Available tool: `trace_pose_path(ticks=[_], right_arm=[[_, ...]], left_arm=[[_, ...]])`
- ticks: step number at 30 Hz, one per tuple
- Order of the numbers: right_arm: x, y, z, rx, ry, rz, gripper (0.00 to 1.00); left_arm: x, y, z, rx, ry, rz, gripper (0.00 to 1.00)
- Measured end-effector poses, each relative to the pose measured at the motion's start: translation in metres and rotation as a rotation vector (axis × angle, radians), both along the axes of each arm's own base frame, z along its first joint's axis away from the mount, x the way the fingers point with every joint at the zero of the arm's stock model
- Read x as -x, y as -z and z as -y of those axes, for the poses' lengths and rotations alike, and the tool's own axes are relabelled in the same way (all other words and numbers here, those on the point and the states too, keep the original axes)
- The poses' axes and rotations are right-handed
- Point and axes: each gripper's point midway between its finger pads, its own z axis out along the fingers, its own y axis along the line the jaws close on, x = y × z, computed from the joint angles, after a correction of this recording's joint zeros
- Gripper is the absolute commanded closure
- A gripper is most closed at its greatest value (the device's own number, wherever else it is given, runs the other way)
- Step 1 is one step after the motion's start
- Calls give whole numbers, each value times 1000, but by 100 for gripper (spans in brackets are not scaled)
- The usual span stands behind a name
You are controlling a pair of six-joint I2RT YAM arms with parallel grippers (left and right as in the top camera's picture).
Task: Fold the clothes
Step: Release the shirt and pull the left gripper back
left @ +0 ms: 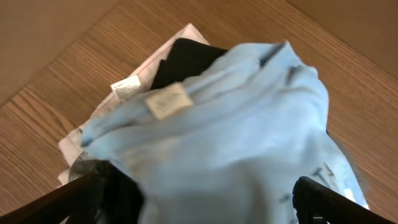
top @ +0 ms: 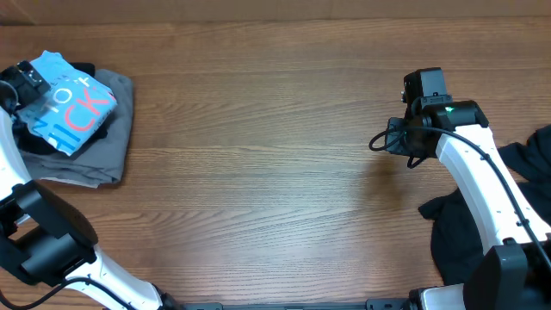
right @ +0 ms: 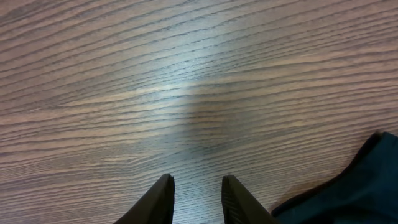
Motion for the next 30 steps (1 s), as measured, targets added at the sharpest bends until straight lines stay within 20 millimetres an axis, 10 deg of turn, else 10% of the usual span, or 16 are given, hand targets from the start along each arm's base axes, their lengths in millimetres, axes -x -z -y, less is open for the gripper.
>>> trace_pose_path(ticks=[4,9,15,22,30], right_arm=[[0,0,0,0,0,0,61],[-5,-1,-2,-8,1,20,0],[-39,-16,-31,-163,-56,166,0],[-68,-47,-78,-396,-228,331,0],[-18,-16,-49,-339,-110,78,0]], left_arm=[[-7,-7,5,25,31,42,0],[-23,-41,33,89,131,140,0],[-28,-74,126,174,292,127,0],[26,-29,257,322,468,-268,0],[97,-15,278,412,447,-567,0]])
